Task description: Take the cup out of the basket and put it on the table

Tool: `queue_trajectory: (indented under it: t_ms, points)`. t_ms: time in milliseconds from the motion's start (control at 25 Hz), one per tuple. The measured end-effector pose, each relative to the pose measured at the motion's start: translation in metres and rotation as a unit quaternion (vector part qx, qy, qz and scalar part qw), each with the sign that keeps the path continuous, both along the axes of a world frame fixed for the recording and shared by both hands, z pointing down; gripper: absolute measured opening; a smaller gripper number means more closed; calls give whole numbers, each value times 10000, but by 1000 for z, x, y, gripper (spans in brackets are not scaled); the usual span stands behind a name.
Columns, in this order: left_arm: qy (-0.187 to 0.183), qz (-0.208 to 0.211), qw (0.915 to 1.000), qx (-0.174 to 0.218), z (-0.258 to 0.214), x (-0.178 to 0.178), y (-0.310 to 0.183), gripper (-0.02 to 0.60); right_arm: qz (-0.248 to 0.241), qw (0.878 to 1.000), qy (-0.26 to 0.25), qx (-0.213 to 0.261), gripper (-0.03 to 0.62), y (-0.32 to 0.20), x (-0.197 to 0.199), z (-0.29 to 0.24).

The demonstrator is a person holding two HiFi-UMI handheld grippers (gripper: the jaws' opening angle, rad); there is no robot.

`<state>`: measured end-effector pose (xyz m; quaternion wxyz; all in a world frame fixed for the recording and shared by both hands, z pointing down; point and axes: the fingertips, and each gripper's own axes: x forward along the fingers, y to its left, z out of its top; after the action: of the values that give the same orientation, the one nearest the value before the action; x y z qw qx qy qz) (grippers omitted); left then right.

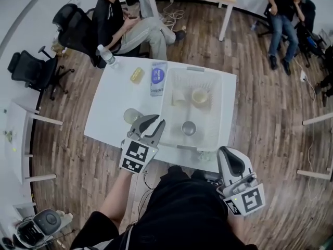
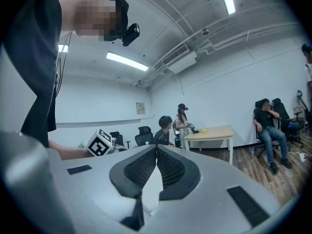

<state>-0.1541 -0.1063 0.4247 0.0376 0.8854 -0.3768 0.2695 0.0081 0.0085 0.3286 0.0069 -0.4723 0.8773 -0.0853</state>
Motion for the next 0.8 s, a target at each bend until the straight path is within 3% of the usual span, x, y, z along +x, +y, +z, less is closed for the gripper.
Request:
queue_trajectory:
  t_ms: [280,520,800]
  points:
    - [1067,576,9926,-83,-27,91,50,31,44,10000,-50,45,26,7,14,3]
    - [1721,880,9809,-204,-42,132,80,15,90,10000,-13,18,26,12,24,7]
    - [1882,1029,9766,-142,-49,145,92,9,131,9999,30,-34,26,15,30,10]
